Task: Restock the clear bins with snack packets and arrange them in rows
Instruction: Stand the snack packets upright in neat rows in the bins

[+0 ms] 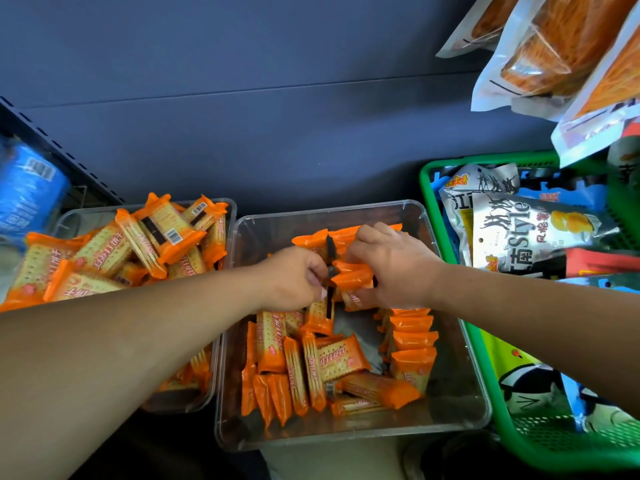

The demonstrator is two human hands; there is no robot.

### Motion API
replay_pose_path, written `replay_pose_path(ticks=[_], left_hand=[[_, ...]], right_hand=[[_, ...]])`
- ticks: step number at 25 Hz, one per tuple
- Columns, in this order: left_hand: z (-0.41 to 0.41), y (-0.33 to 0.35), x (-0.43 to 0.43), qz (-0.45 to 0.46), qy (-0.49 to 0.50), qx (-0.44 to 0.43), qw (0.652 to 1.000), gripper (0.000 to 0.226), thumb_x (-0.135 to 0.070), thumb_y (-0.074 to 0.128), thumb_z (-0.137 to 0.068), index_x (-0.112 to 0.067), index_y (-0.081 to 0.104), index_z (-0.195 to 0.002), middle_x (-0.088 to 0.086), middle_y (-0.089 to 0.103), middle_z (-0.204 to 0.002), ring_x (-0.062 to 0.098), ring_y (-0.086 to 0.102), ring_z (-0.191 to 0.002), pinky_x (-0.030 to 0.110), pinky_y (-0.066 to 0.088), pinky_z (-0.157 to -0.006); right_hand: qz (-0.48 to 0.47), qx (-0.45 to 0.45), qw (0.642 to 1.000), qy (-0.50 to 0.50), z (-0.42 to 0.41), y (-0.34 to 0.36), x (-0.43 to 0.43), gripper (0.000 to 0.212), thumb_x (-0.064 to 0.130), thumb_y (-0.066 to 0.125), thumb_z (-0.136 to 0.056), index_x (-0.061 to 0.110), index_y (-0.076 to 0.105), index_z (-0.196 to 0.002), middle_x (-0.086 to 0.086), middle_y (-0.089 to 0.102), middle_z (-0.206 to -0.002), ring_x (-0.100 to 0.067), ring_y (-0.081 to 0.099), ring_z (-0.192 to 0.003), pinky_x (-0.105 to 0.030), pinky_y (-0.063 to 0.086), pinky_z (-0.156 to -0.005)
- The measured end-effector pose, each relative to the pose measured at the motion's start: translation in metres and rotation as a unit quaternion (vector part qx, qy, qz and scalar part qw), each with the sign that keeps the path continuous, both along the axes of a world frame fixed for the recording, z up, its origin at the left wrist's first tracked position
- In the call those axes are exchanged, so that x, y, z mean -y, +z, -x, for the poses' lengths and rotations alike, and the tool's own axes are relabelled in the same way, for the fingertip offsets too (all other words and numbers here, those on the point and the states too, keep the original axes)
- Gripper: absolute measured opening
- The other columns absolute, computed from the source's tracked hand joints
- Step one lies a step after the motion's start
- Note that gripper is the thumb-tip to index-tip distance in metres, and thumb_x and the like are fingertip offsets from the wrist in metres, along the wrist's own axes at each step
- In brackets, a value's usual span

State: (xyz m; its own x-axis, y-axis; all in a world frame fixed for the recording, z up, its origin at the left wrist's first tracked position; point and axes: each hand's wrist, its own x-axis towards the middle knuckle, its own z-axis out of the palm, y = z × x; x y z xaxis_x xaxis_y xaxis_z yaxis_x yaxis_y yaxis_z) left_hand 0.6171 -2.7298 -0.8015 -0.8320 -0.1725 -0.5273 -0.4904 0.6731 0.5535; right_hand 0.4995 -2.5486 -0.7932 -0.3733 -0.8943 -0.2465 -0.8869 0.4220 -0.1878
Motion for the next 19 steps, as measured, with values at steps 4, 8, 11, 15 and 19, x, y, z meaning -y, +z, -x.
replay_pose_path(ticks=[4, 8, 11, 15, 19], left_hand=[[-0.003, -0.008, 0.004, 0.074, -0.027, -0.009, 0.997, 0.019, -0.014, 0.071, -0.093, -0.019, 0.077, -0.110, -0.003, 0.073, -0.104, 0.016, 0.069, -0.101, 0.033, 0.060, -0.090], [0.000, -0.022, 0.005, 0.195, -0.100, -0.047, 0.975, 0.030, -0.038, 0.072, -0.092, -0.024, 0.070, -0.118, -0.002, 0.069, -0.114, 0.022, 0.065, -0.108, 0.042, 0.059, -0.089], [0.010, -0.033, 0.000, 0.232, -0.160, 0.004, 0.960, 0.066, -0.061, 0.072, -0.084, -0.032, 0.054, -0.141, -0.004, 0.063, -0.136, 0.026, 0.054, -0.129, 0.047, 0.048, -0.105], [0.013, -0.026, -0.004, 0.283, -0.181, 0.068, 0.940, 0.080, -0.066, 0.081, -0.074, -0.032, 0.054, -0.142, -0.001, 0.058, -0.137, 0.028, 0.048, -0.133, 0.049, 0.038, -0.107], [0.003, 0.008, 0.007, 0.187, -0.089, 0.018, 0.978, 0.040, -0.040, 0.089, -0.078, -0.029, 0.072, -0.113, -0.003, 0.065, -0.118, 0.018, 0.060, -0.110, 0.041, 0.055, -0.096]], right_hand=[[-0.025, -0.050, 0.998, 0.008, -0.003, -0.013, -0.004, 0.072, 0.063, 0.069, -0.087, 0.033, 0.037, -0.144, -0.001, 0.035, -0.139, -0.025, 0.037, -0.130, -0.045, 0.036, -0.113], [0.021, -0.008, 0.998, 0.050, 0.001, -0.013, -0.008, 0.067, 0.056, 0.072, -0.087, 0.038, 0.045, -0.145, 0.002, 0.038, -0.133, -0.022, 0.037, -0.125, -0.043, 0.033, -0.111], [0.033, 0.014, 0.999, 0.041, 0.008, -0.011, -0.006, 0.064, 0.051, 0.078, -0.083, 0.036, 0.054, -0.141, 0.004, 0.038, -0.131, -0.019, 0.035, -0.124, -0.041, 0.031, -0.109], [0.056, 0.044, 0.997, 0.018, 0.012, -0.016, -0.009, 0.063, 0.046, 0.080, -0.083, 0.036, 0.055, -0.140, 0.007, 0.040, -0.127, -0.017, 0.036, -0.124, -0.041, 0.032, -0.111], [0.071, 0.031, 0.996, 0.038, 0.010, -0.015, -0.008, 0.064, 0.042, 0.081, -0.082, 0.032, 0.055, -0.140, 0.007, 0.049, -0.127, -0.018, 0.041, -0.121, -0.044, 0.038, -0.109]])
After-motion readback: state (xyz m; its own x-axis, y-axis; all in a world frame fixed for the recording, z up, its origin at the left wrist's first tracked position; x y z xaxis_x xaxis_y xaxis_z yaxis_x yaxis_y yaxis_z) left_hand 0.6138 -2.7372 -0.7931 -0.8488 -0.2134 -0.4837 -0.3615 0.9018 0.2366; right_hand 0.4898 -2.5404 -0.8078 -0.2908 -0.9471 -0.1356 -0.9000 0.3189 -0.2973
